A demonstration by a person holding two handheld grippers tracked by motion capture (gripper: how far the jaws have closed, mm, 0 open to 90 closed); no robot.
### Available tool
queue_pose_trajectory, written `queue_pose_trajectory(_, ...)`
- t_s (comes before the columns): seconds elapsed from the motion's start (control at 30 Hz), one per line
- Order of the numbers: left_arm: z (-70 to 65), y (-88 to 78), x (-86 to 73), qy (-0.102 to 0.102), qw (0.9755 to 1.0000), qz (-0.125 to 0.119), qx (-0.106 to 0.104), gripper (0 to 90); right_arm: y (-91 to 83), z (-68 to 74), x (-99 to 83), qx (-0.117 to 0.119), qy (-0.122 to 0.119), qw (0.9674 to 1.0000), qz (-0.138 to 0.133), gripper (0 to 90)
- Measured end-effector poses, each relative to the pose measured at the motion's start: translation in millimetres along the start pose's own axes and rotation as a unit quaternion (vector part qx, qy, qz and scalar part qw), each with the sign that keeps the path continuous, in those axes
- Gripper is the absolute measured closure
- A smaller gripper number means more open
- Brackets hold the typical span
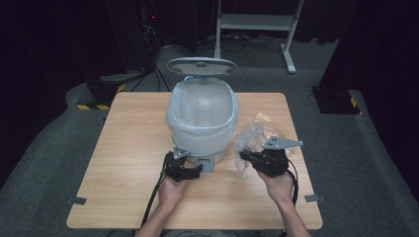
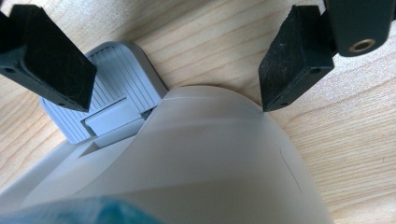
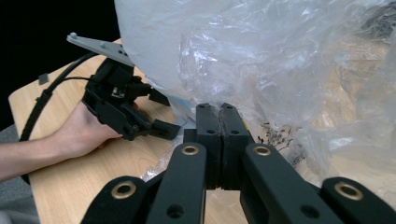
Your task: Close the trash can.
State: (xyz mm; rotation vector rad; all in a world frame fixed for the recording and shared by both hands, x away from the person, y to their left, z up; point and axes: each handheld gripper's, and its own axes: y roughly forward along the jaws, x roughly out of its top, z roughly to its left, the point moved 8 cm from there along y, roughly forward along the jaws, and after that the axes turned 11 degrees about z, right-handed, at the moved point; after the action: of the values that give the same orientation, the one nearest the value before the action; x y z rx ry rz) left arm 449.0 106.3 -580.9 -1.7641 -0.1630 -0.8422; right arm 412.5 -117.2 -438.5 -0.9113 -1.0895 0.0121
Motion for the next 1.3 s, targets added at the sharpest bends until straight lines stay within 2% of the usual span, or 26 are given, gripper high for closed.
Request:
queue_pose_trajectory(0.33, 0.1, 0.0, 0.0, 0.000, 1.0000, 0.000, 0.000, 11.1, -10.9, 2.9, 13.5, 0.008, -0.012, 0.9999, -0.004, 89.3)
queue_pose_trajectory(0.63, 0.0, 0.0, 0.0, 0.000, 1.0000, 0.000, 0.000, 11.1, -24.4, 4.4, 28.4, 0.025, -0.021, 0.9994, -0.009, 89.3)
queue_pose_trajectory(0.83, 0.1, 0.0, 0.0, 0.000, 1.0000, 0.000, 0.000, 11.1, -33.6, 8.2, 40.9, 0.032, -0.036, 0.9988, -0.013, 89.3)
queue_pose_trajectory(1.13, 0.1, 0.0, 0.0, 0.000, 1.0000, 0.000, 0.000, 11.1, -47.2, 7.0, 63.1, 0.024, -0.052, 0.9981, -0.022, 89.3)
queue_pose_trajectory(1.3, 0.1, 0.0, 0.0, 0.000, 1.0000, 0.000, 0.000, 11.2, -51.5, 8.2, 74.6, 0.028, -0.058, 0.9975, -0.028, 89.3)
